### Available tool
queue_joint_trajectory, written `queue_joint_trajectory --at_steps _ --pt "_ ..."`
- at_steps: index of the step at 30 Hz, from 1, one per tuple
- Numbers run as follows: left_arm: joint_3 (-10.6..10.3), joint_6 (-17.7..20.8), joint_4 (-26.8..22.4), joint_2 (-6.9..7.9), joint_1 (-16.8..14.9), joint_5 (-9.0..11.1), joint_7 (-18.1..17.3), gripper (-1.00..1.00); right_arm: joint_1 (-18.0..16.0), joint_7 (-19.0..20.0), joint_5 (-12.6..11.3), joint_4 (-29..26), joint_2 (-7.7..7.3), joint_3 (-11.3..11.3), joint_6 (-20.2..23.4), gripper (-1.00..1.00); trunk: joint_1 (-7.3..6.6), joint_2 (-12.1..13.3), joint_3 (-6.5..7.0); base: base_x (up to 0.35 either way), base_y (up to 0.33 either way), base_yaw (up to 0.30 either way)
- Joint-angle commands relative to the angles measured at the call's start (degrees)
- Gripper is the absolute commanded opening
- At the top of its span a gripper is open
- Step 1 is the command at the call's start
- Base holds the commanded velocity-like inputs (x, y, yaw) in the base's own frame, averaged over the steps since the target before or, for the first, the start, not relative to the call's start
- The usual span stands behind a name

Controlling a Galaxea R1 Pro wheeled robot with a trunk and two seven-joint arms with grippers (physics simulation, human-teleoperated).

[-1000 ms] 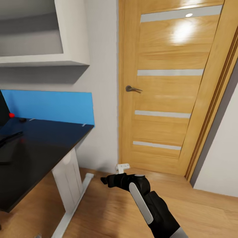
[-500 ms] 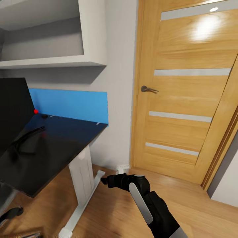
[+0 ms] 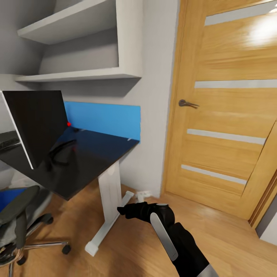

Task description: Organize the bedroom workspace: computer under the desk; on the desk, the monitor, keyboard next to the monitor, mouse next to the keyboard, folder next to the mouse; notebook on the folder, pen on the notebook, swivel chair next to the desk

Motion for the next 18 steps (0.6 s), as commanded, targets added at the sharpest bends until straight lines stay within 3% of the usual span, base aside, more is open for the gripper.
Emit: queue_joint_trajectory --at_steps 1,7,18 --pt "0.1 0.2 -0.1 -0.04 0.0 0.6 0.4 1.0 0.0 -0.3 -0.3 0.0 0.0 0.0 0.2 1.0 -0.04 0.0 -0.05 -0.273 -0.105 0.276" --pt "0.1 0.2 -0.1 0.05 0.0 0.6 0.4 1.0 -0.1 -0.3 -0.4 1.1 0.0 0.1 0.1 1.0 -0.04 0.0 -0.05 -0.13 -0.046 0.276" --pt "0.2 0.3 0.6 0.16 0.0 0.8 0.3 1.0 -0.1 -0.3 -0.8 2.7 0.0 0.1 -0.5 1.0 -0.04 0.0 -0.07 -0.012 -0.004 0.273"
